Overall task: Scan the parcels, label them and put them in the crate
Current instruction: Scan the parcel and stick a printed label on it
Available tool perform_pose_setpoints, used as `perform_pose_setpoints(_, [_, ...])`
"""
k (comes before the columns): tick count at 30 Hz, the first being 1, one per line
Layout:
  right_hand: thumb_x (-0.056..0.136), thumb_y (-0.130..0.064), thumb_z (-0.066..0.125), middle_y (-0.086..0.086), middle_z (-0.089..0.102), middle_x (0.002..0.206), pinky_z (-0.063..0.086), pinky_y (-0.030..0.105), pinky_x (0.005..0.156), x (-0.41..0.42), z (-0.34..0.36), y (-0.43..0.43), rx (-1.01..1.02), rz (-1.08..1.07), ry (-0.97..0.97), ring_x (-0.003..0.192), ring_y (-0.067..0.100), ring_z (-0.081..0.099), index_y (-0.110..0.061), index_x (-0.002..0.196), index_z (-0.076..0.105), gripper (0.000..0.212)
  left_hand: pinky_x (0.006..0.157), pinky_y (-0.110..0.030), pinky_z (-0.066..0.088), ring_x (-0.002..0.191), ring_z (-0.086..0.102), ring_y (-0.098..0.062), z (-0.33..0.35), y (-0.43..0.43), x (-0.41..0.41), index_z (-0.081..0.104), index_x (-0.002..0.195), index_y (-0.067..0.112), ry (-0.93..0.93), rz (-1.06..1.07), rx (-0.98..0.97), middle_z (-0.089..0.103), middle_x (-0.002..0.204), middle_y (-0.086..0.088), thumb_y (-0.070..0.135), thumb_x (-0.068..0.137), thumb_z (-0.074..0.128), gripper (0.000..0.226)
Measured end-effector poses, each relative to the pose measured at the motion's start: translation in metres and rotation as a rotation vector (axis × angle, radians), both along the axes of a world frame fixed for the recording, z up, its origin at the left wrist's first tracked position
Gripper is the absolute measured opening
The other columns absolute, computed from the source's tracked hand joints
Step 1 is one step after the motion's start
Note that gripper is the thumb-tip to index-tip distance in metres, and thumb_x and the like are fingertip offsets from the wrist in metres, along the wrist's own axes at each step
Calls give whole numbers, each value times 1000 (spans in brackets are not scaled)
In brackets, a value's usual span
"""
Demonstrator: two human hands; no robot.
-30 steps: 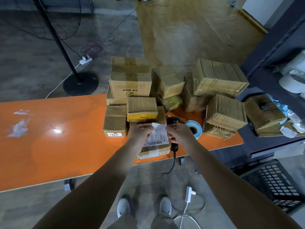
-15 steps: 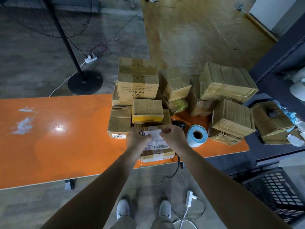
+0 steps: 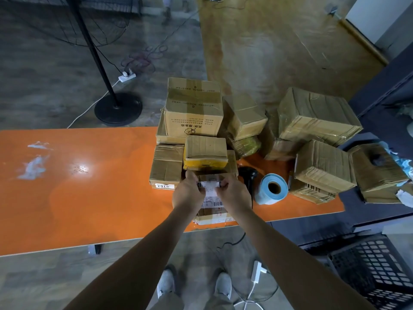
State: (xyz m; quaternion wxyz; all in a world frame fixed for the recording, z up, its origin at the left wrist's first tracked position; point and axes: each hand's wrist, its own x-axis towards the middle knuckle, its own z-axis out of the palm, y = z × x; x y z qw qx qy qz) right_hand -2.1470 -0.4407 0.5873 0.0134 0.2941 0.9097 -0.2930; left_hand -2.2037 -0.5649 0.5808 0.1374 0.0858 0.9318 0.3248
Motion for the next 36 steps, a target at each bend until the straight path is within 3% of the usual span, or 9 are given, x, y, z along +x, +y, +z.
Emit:
perform_pose_setpoints(3, [94, -35, 61, -3, 63, 87, 39, 26, 55, -5, 1, -1, 45, 15, -70, 74, 15, 58, -20, 101, 56, 17, 48, -20, 30, 73, 55, -15, -5, 0, 2, 40, 97, 17, 45, -11, -17, 52, 78, 5, 24, 87, 67, 29])
perform_pose_setpoints(10, [92, -59, 53, -2, 65, 101, 41, 28, 62, -9, 3, 12, 110, 21, -218, 93, 20, 64, -19, 110, 56, 44, 52, -27, 38, 86, 63, -26, -11, -1, -5, 42, 107, 9, -154, 124, 90, 60, 96, -8, 28, 87, 67, 37])
perform_pose_setpoints(18, [88, -64, 55, -3, 63, 91, 38, 26, 55, -10, 1, 16, 108, -19, -224, 85, 19, 64, -21, 97, 56, 44, 54, -29, 42, 91, 62, -26, -22, -1, -13, 43, 117, 8, -322, 189, 129, 60, 109, -11, 41, 86, 68, 51])
perform_pose_setpoints(22, [78, -60, 69, 2, 48, 107, 48, 36, 76, 3, 0, 20, 96, -29, -191, 99, 23, 54, -24, 105, 45, 51, 46, -21, 41, 76, 63, -13, -24, -6, -15, 50, 120, 12, -389, 141, 207, 64, 102, -6, 35, 87, 68, 45])
perform_pose_setpoints(25, [75, -61, 73, 8, 43, 129, 46, 47, 96, 12, -3, 18, 80, -108, -199, 120, 29, 46, -24, 132, 37, 77, 43, -20, 38, 67, 59, -9, -19, -7, -14, 51, 118, 14, -438, 122, 230, 61, 88, 0, 32, 89, 65, 37])
perform_pose_setpoints(27, [78, -56, 73, 10, 45, 136, 45, 48, 100, 14, -6, 14, -71, -153, -166, 125, 31, 46, -18, 144, 28, 88, 39, -19, 37, 61, 56, -10, -16, -8, -11, 50, 119, 15, -463, 90, 248, 59, 82, 1, 30, 92, 62, 34])
perform_pose_setpoints(31, [83, -50, 71, 7, 55, 122, 53, 44, 91, 23, -4, 12, -190, -277, -13, 112, 25, 56, -12, 137, 39, 73, 47, -24, 43, 68, 60, -16, -9, -7, -2, 53, 116, 15, -430, 20, 308, 63, 86, -2, 27, 91, 61, 29])
perform_pose_setpoints(33, [86, -47, 69, 2, 60, 110, 55, 32, 75, 34, 1, 17, -234, -328, 59, 101, 20, 61, -14, 128, 46, 58, 52, -26, 48, 73, 63, -15, -2, -3, 3, 55, 114, 19, -440, 32, 387, 63, 86, 2, 24, 90, 62, 25])
perform_pose_setpoints(36, [89, -43, 66, -8, 60, 94, 44, 22, 57, 60, 15, 27, -299, -423, 175, 82, 8, 61, -19, 121, 50, 43, 54, -27, 54, 75, 65, -11, 15, 8, 15, 53, 109, 24, -482, 12, 457, 63, 89, 6, 25, 92, 60, 19])
